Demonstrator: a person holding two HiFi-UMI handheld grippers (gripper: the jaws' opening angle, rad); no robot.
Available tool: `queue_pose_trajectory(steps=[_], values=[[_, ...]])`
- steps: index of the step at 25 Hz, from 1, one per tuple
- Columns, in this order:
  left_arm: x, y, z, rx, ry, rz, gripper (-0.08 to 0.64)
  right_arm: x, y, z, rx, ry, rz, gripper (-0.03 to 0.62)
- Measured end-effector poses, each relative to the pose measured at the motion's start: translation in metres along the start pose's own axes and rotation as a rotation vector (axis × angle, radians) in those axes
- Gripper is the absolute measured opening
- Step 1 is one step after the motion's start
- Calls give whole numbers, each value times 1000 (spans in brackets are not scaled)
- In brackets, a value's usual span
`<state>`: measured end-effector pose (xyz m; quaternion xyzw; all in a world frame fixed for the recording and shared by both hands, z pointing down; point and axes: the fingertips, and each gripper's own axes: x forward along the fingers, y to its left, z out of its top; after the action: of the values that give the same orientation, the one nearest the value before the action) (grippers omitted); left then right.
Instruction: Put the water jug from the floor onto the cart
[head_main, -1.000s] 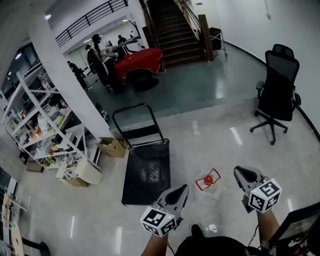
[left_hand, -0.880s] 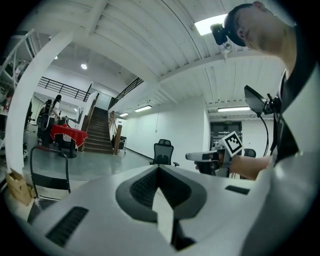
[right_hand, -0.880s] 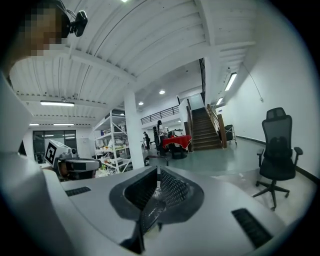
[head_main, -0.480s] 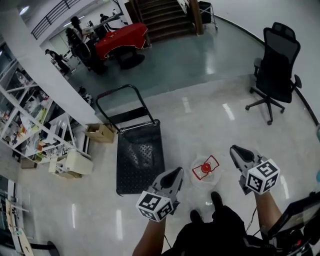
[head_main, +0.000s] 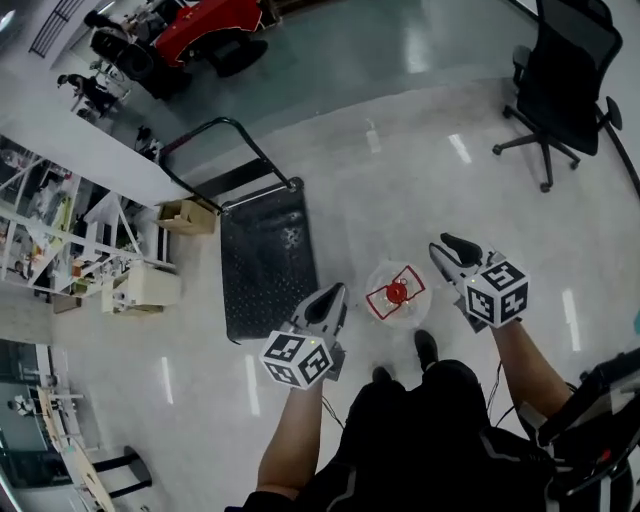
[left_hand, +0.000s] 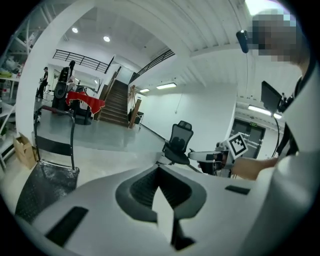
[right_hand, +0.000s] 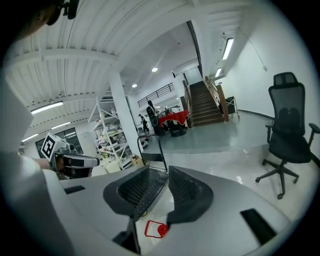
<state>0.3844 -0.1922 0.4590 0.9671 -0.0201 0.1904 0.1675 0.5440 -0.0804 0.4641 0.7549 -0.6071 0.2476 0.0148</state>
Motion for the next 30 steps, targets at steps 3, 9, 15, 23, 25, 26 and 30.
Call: queue_pose_trajectory(steps=[3, 9, 15, 23, 25, 26, 30], values=[[34, 12, -38, -29, 85, 17, 0, 31, -26, -38, 27, 95, 22, 116], [75, 53, -117, -114, 255, 58, 0, 89, -47, -120, 87, 271, 39, 135], [102, 84, -203, -232, 388, 59, 0, 135, -69, -220, 160, 438, 4, 146], [124, 105, -291, -344, 515, 81, 0, 172, -95, -324, 218, 597, -18, 164], [125, 108, -309, -385, 536, 86, 0, 179, -97, -347, 237, 621, -15, 167], [125, 108, -317, -403, 544, 90, 0, 182, -98, -355, 247, 625, -12, 169], [126, 111, -335, -423, 570, 102, 0, 194, -109, -381, 249, 643, -5, 169]])
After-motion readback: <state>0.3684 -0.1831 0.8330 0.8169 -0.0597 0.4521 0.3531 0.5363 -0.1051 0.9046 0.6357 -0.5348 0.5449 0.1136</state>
